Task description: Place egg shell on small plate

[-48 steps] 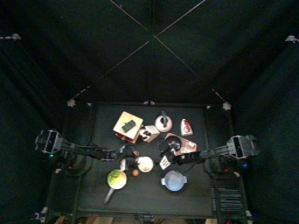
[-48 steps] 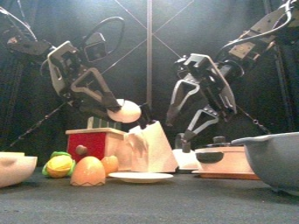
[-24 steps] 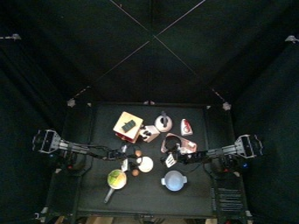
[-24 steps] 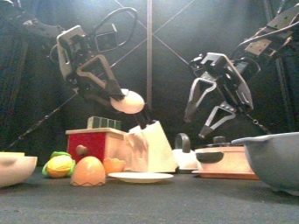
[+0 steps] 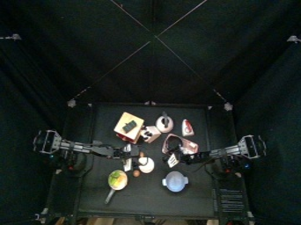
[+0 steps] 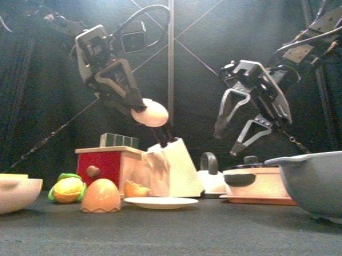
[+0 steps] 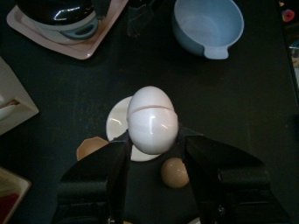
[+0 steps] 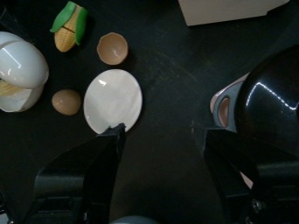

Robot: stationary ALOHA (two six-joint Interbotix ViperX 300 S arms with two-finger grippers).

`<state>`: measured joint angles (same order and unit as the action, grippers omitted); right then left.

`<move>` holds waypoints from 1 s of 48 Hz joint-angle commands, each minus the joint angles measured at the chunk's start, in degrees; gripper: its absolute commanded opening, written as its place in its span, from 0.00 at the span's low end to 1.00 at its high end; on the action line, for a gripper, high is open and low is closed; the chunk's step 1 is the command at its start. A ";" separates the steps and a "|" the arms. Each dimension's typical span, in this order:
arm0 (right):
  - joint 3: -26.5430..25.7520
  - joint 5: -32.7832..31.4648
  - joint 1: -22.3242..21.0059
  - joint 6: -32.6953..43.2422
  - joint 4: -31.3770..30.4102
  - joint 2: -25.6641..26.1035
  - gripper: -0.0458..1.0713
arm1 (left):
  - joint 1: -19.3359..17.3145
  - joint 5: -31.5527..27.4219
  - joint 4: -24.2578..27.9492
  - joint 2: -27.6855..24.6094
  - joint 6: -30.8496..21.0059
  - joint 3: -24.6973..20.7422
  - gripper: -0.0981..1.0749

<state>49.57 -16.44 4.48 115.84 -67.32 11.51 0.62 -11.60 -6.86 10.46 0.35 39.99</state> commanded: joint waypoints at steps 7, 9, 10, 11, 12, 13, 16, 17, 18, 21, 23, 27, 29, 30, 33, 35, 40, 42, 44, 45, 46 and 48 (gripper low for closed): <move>-0.44 -0.09 0.00 -0.09 -0.18 1.58 0.88 | -0.18 -5.36 3.16 2.46 -0.62 -3.87 0.63; -0.44 -0.09 0.00 -0.09 -0.18 1.58 0.88 | 0.00 -7.47 4.13 2.37 -0.88 -4.75 0.62; -0.44 -0.18 0.00 -0.09 -0.18 1.58 0.88 | 0.00 -8.00 4.48 2.37 -0.97 -5.01 0.63; -0.35 -0.18 0.00 -0.09 -0.18 1.58 0.88 | 0.09 -9.67 5.54 2.29 -1.14 -5.62 0.62; -0.35 -0.09 0.00 -0.09 -0.18 1.58 0.88 | 0.09 -10.99 6.42 2.20 -1.41 -6.15 0.63; -0.35 -0.18 0.00 -0.09 -0.18 1.58 0.88 | 0.09 -12.22 7.29 2.11 -1.76 -6.68 0.63; -0.44 -0.09 0.00 -0.09 -0.18 1.58 0.88 | 0.26 -15.47 10.63 1.93 -3.69 -8.44 0.63; -0.44 -0.18 -0.09 -0.09 -0.18 1.58 0.88 | 0.35 -16.35 11.95 1.93 -4.57 -8.88 0.63; -0.44 -0.09 -0.09 -0.09 -0.18 1.58 0.88 | 0.53 -16.96 13.18 1.85 -5.71 -9.58 0.63; -0.44 -0.09 0.00 -0.09 -0.18 1.58 0.88 | 1.41 -18.11 18.54 1.76 -10.63 -10.72 0.62; -0.44 -0.09 0.00 -0.09 -0.18 1.58 0.88 | 2.02 -18.72 22.32 1.85 -14.24 -11.16 0.62; -0.35 -0.09 0.00 -0.09 -0.09 1.58 0.88 | 3.52 -20.30 30.59 1.76 -22.85 -11.25 0.62; -0.35 -0.09 0.00 -0.09 -0.18 1.58 0.88 | 4.31 -21.18 34.45 1.58 -27.51 -10.99 0.63; -0.35 -0.09 -0.09 -0.18 -0.18 1.58 0.88 | 4.75 -21.53 36.39 1.41 -30.06 -10.72 0.63; -0.35 -0.09 -0.09 -0.18 -0.18 1.76 0.88 | 6.50 -22.06 42.10 0.79 -38.76 -9.58 0.63; -0.26 -0.09 -0.09 -0.26 -0.44 2.11 0.88 | 7.56 -22.06 45.09 0.18 -44.12 -8.79 0.63; 0.00 -0.18 -0.35 -0.18 -2.46 3.87 0.88 | 10.28 -22.24 52.12 -1.58 -57.30 -7.56 0.63; 0.09 -0.26 -0.62 -0.18 -3.25 4.83 0.88 | 11.51 -22.85 55.02 -2.46 -62.58 -7.03 0.63; 0.09 -0.44 -0.88 -0.18 -3.78 5.89 0.88 | 13.01 -23.91 58.71 -3.60 -69.35 -6.59 0.63; 0.09 -0.53 -0.97 -0.18 -4.13 6.94 0.88 | 13.71 -24.52 60.29 -4.04 -72.07 -6.42 0.63; 0.18 -0.70 -0.97 -0.18 -4.39 7.47 0.88 | 14.33 -25.14 61.79 -4.48 -74.53 -6.42 0.63; 0.18 -1.14 -1.05 -0.18 -4.83 8.61 0.88 | 15.47 -26.81 64.78 -5.19 -79.54 -6.42 0.63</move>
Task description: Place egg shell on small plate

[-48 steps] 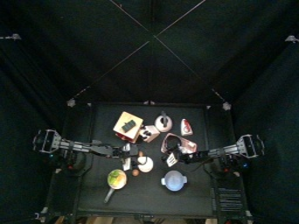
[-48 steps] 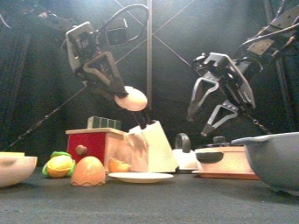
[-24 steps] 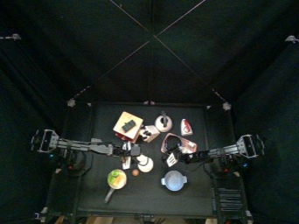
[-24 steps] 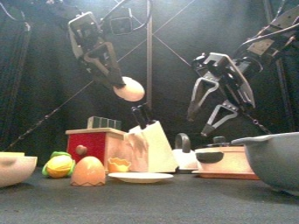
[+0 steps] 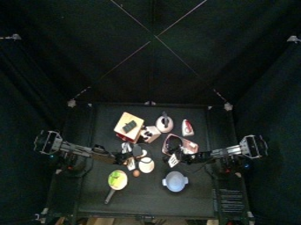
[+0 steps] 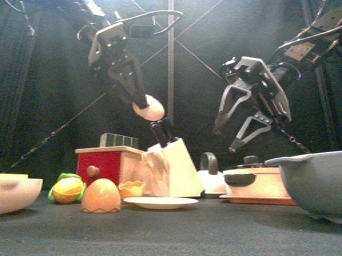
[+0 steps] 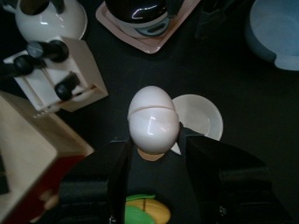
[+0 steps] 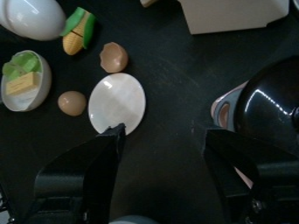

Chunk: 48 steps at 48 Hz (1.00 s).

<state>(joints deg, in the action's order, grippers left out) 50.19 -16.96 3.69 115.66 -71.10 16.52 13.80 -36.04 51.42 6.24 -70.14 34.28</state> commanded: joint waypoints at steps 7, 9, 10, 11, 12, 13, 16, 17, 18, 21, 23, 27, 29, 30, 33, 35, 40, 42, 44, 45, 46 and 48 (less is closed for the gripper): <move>0.00 -3.08 -0.44 0.00 -1.93 7.56 0.88 | 5.98 -9.32 16.08 -3.16 -25.66 -1.58 0.63; 0.18 -3.52 -0.53 0.00 -1.93 8.35 0.88 | 6.68 -10.99 17.84 -4.04 -29.88 -1.85 0.63; 0.44 -3.96 -0.70 0.00 -2.11 9.05 0.88 | 7.03 -11.78 18.72 -4.39 -31.99 -1.93 0.63; 0.62 -4.31 -0.88 0.00 -2.20 9.58 0.88 | 7.38 -12.57 19.25 -4.83 -34.10 -1.93 0.63; 0.79 -4.66 -0.97 0.09 -2.29 10.20 0.88 | 7.65 -13.36 19.78 -5.36 -35.95 -1.93 0.63; 1.05 -5.01 -1.05 0.09 -2.46 10.63 0.88 | 7.91 -14.06 20.04 -5.98 -37.79 -2.02 0.63; 1.76 -5.98 -1.49 0.26 -2.55 12.04 0.88 | 8.44 -16.00 20.30 -7.82 -43.07 -2.20 0.63; 2.02 -6.33 -1.58 0.44 -2.55 12.39 0.88 | 8.79 -16.79 20.30 -8.70 -45.18 -2.37 0.63; 2.29 -6.59 -1.58 0.44 -2.55 12.83 0.88 | 8.88 -17.31 20.30 -9.32 -46.76 -2.55 0.63; 2.72 -7.65 -1.76 0.35 -2.55 14.06 0.88 | 9.40 -18.81 20.21 -11.07 -50.63 -3.16 0.63; 2.90 -8.09 -1.85 0.35 -2.72 14.68 0.88 | 9.67 -19.86 20.04 -12.22 -53.00 -3.87 0.63; 3.60 -8.44 -1.85 0.26 -3.34 15.12 0.88 | 10.02 -22.94 18.81 -14.33 -56.78 -6.06 0.63; 4.04 -8.44 -1.93 0.18 -3.78 15.29 0.88 | 10.28 -24.96 18.11 -15.38 -58.36 -7.38 0.63; 4.22 -8.44 -1.93 0.18 -3.96 15.47 0.88 | 10.46 -26.63 17.67 -16.08 -58.97 -8.53 0.63; 4.75 -8.44 -1.93 0.18 -4.66 15.73 0.88 | 10.99 -29.71 17.05 -17.67 -59.15 -11.07 0.63; 4.83 -8.44 -2.02 0.18 -5.19 16.08 0.88 | 11.43 -31.64 16.70 -18.72 -59.06 -12.83 0.63; 5.19 -8.44 -2.37 0.09 -6.42 16.35 0.88 | 12.39 -35.24 14.50 -21.88 -59.24 -17.14 0.63; 5.36 -8.44 -2.46 0.09 -6.94 16.44 0.88 | 12.66 -36.56 12.83 -23.20 -59.06 -18.98 0.63; 5.54 -8.44 -2.64 0.09 -7.38 16.61 0.88 | 12.83 -37.62 10.55 -24.61 -59.24 -20.65 0.63; 5.54 -8.44 -2.72 0.09 -7.65 16.70 0.88 | 12.92 -38.06 9.58 -25.05 -59.24 -21.27 0.63; 5.71 -8.44 -2.81 0.09 -8.00 16.96 0.88 | 13.01 -38.41 8.53 -25.49 -59.15 -21.97 0.63; 5.62 -8.44 -3.08 0.09 -8.09 17.23 0.88 | 13.27 -38.76 6.68 -26.28 -59.15 -22.85 0.63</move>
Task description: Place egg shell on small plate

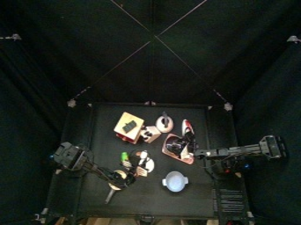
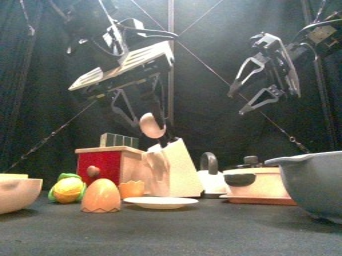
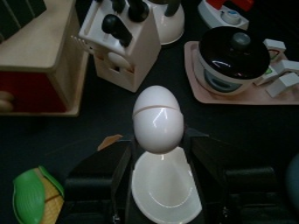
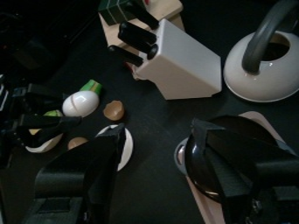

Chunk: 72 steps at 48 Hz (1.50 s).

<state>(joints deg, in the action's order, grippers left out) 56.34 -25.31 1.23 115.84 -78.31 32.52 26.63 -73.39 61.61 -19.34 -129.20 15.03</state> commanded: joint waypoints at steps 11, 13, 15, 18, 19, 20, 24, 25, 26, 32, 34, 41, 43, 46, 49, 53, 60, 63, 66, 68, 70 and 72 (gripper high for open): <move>-0.44 0.09 -1.05 -0.09 -1.76 1.76 0.88 | 1.14 -1.58 -8.00 -4.31 -1.14 -6.50 0.63; -0.44 0.18 -1.05 0.00 -1.76 1.85 0.88 | 1.14 -1.49 -7.91 -4.83 -1.23 -7.03 0.63; -0.44 0.35 -1.05 -0.09 -1.76 1.85 0.88 | 1.14 -1.49 -7.91 -5.27 -1.23 -7.56 0.63; -0.44 0.53 -1.14 -0.09 -1.85 1.76 0.88 | 0.88 -1.49 -7.82 -5.80 -1.14 -8.09 0.63; -0.44 0.53 -1.14 -0.09 -1.76 1.85 0.88 | 0.79 -1.41 -7.82 -5.89 -1.14 -8.09 0.63; -0.44 0.53 -1.05 -0.09 -1.76 1.85 0.88 | 0.79 -1.41 -7.82 -5.89 -1.14 -8.09 0.63; -0.35 0.53 -1.23 -0.09 -1.76 1.76 0.88 | 0.62 -1.14 -7.91 -6.24 -1.23 -7.91 0.64; -0.35 0.53 -1.32 -0.09 -1.76 1.85 0.88 | 0.53 -0.88 -7.91 -6.33 -1.23 -7.91 0.64; -0.26 0.53 -1.41 -0.09 -1.85 1.85 0.88 | 0.53 -0.70 -7.91 -6.50 -1.23 -7.91 0.64; -0.09 0.53 -1.58 -0.09 -1.76 1.85 0.88 | -0.09 1.76 -8.17 -6.77 -1.32 -7.91 0.65; 0.00 0.53 -1.67 -0.09 -1.76 1.85 0.88 | -0.44 3.08 -8.26 -6.77 -1.32 -8.00 0.66; 0.18 0.53 -1.76 -0.09 -1.85 1.85 0.88 | -1.85 7.38 -8.96 -7.12 -1.32 -8.00 0.67; 0.18 0.62 -1.76 -0.09 -1.76 1.85 0.88 | -1.93 8.00 -10.02 -7.38 -1.41 -8.09 0.67; 0.18 0.70 -1.76 -0.09 -1.76 1.85 0.88 | -2.02 8.09 -11.34 -7.65 -1.41 -8.00 0.67; 0.18 0.79 -1.76 -0.09 -1.76 1.85 0.88 | -2.02 8.09 -12.39 -7.73 -1.41 -7.91 0.67; 0.26 1.05 -1.76 0.00 -1.76 1.85 0.88 | -2.29 8.35 -12.57 -7.73 -1.41 -7.73 0.67; 0.44 1.41 -1.67 0.00 -1.58 1.85 0.88 | -2.64 8.70 -12.57 -7.91 -1.41 -7.73 0.67; 0.53 1.41 -1.67 0.00 -1.49 1.85 0.88 | -2.64 8.96 -12.66 -7.82 -1.49 -7.82 0.67; 0.70 1.49 -1.67 0.00 -1.41 1.85 0.88 | -2.64 9.32 -12.74 -7.82 -1.41 -7.82 0.67; 0.70 1.49 -1.67 0.00 -1.41 1.85 0.88 | -2.64 9.32 -12.74 -7.73 -1.41 -7.73 0.67; 0.62 1.49 -1.67 0.09 -1.32 1.85 0.88 | -2.72 9.40 -12.74 -7.73 -1.41 -7.65 0.68; 0.62 1.49 -1.58 0.09 -1.41 1.85 0.88 | -2.81 9.58 -12.74 -7.82 -1.41 -7.65 0.68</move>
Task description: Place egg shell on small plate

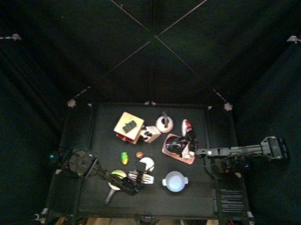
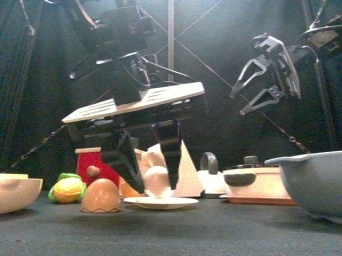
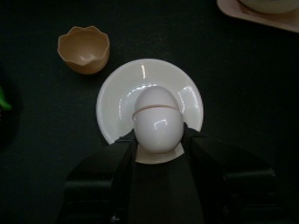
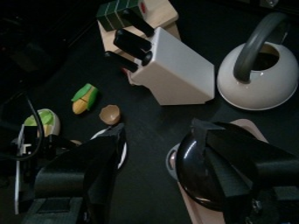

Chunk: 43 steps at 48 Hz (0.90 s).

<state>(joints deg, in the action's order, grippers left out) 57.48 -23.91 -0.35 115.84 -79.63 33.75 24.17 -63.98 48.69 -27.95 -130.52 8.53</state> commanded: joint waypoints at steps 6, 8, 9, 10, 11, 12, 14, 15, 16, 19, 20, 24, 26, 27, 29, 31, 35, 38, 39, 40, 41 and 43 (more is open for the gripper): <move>-0.44 0.09 0.00 0.18 -0.09 0.62 0.88 | -0.44 0.53 0.18 0.79 -0.09 -1.14 0.72; -0.53 0.00 0.00 0.18 -0.09 0.62 0.88 | -0.44 0.62 0.18 0.88 -0.09 -1.14 0.74; -0.44 0.09 0.00 0.09 0.00 0.62 0.88 | -0.44 0.70 0.09 0.88 -0.09 -1.14 0.75; -0.53 0.09 0.00 0.09 0.00 0.62 0.88 | -0.44 0.70 0.00 0.88 -0.18 -1.14 0.76; -0.44 0.09 0.00 0.09 0.00 0.62 0.88 | -0.53 0.70 -0.09 0.97 -0.18 -1.14 0.77; -0.44 0.09 0.00 0.09 -0.09 0.53 0.88 | -0.53 0.79 -0.26 0.97 -0.18 -1.23 0.78; -0.44 0.09 0.00 0.09 -0.09 0.62 0.88 | -0.53 0.79 -0.53 1.14 -0.09 -1.23 0.80; -0.44 0.09 0.00 0.09 0.00 0.62 0.88 | -0.53 0.70 -0.53 1.14 -0.09 -1.23 0.82; -0.44 0.09 0.00 0.09 0.00 0.53 0.88 | -0.62 0.70 -0.53 1.14 -0.09 -1.23 0.82; -0.44 0.09 0.00 0.09 -0.09 0.62 0.88 | -0.62 0.70 -0.53 1.23 -0.09 -1.32 0.84; -0.44 0.09 0.00 0.09 -0.09 0.62 0.88 | -0.53 0.70 -0.53 1.23 -0.09 -1.23 0.84; -0.44 0.09 0.00 0.09 0.00 0.62 0.88 | -0.53 0.70 -0.62 1.58 -0.09 -1.14 0.85; -0.44 0.09 0.00 0.09 0.00 0.62 0.88 | -0.53 0.53 -0.53 1.67 -0.18 -1.14 0.85; -0.44 0.09 0.00 0.09 -0.09 0.53 0.88 | -0.53 0.44 -0.53 1.67 -0.18 -1.14 0.85; -0.44 0.09 0.00 0.09 0.00 0.62 0.88 | -0.53 0.35 -0.44 1.85 -0.18 -1.14 0.85; -0.35 0.09 0.00 0.09 0.00 0.62 0.88 | -0.62 0.00 -0.44 1.93 -0.18 -1.14 0.85; -0.35 0.09 0.00 0.09 -0.09 0.62 0.88 | -0.62 -0.79 -0.35 2.20 -0.18 -1.23 0.85; -0.35 0.09 0.00 0.09 0.00 0.62 0.88 | -0.53 -2.02 -0.18 2.46 -0.18 -1.32 0.85; -0.35 0.09 0.00 0.09 -0.09 0.62 0.88 | -0.53 -2.55 -0.09 2.46 -0.26 -1.32 0.85; -0.35 0.09 0.00 0.09 -0.09 0.53 0.88 | -0.62 -3.08 0.00 2.46 -0.26 -1.41 0.85; -0.35 0.00 0.00 0.09 -0.09 0.62 0.88 | -0.62 -3.43 0.18 2.55 -0.26 -1.49 0.85; -0.35 0.00 0.00 0.09 -0.09 0.62 0.88 | -0.44 -4.22 0.44 2.72 -0.35 -1.67 0.85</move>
<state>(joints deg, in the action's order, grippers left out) 57.66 -23.91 -0.26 115.93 -79.54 33.75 23.82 -66.53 48.25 -27.77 -130.69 8.44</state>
